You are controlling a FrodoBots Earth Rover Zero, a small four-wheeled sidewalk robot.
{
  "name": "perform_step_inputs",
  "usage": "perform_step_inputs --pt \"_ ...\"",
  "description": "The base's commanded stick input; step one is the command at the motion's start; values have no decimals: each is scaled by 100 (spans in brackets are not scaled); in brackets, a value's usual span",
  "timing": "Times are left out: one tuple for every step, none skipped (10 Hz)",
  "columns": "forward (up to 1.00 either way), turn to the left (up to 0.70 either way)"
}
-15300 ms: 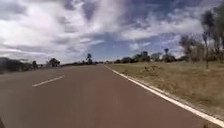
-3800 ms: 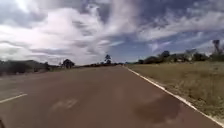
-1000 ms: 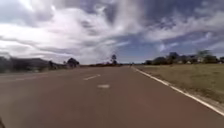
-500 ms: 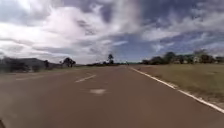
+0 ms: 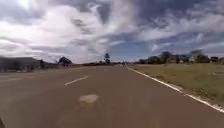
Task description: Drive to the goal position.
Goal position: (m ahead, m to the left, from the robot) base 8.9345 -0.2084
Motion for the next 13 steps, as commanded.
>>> perform_step_inputs --pt "100 0" --pt "100 0" --pt "100 0" --pt "100 0" --pt "100 0" --pt "100 0" --pt "100 0" --pt "100 -40" --pt "100 -40" --pt "100 -40" --pt "100 0" --pt "100 0" --pt "100 0"
